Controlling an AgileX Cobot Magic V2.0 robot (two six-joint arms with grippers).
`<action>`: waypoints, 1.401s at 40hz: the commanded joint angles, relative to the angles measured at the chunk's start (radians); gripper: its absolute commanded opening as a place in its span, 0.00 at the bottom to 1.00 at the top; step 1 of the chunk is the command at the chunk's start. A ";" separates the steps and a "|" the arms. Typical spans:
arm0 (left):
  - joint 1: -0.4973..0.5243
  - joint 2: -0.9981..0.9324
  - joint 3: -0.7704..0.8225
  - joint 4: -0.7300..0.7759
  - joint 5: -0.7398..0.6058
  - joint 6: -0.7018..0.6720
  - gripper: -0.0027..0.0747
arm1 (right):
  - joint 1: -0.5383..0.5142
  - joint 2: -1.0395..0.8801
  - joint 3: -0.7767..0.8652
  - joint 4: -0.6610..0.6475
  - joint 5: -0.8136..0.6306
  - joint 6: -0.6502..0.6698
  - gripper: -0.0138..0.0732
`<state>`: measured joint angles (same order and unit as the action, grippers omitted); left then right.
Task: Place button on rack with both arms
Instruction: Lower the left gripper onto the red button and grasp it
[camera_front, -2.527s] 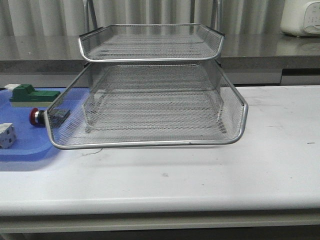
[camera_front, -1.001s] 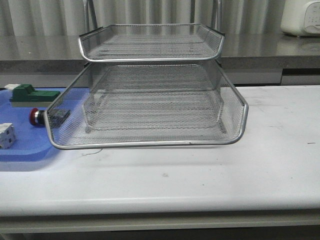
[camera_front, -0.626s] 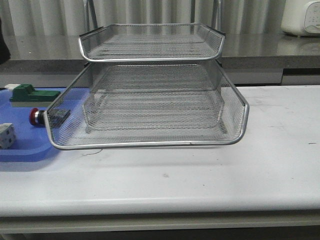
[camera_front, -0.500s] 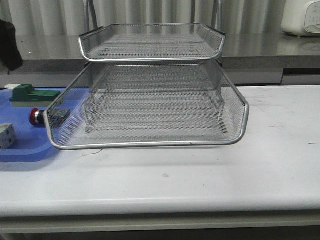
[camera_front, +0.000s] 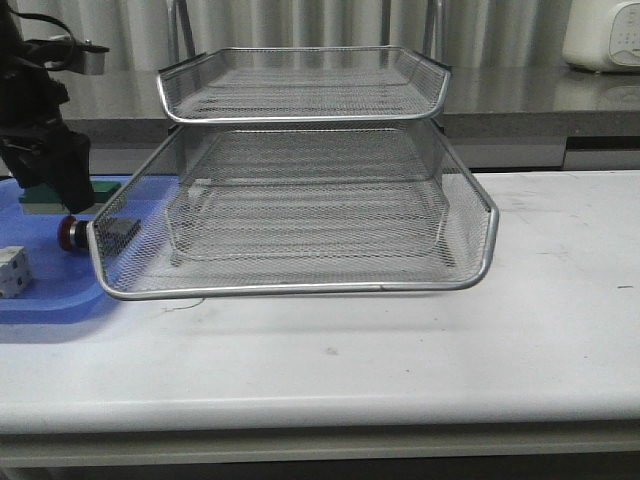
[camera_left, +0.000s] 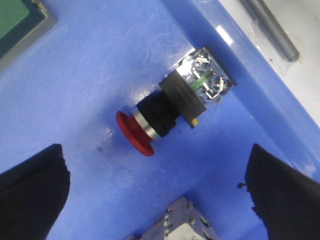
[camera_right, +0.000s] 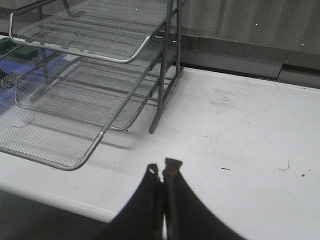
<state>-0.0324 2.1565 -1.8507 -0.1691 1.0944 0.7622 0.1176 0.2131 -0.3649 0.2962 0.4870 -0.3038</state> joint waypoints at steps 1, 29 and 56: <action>-0.013 -0.019 -0.066 -0.023 0.005 0.004 0.91 | 0.004 0.010 -0.024 0.012 -0.081 0.000 0.09; -0.052 0.129 -0.175 0.026 0.007 0.018 0.91 | 0.004 0.010 -0.024 0.012 -0.081 0.000 0.09; -0.050 0.146 -0.176 0.016 -0.016 0.021 0.49 | 0.004 0.010 -0.024 0.012 -0.081 0.000 0.09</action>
<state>-0.0807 2.3635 -2.0003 -0.1388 1.1054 0.7832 0.1176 0.2131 -0.3649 0.2962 0.4870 -0.3031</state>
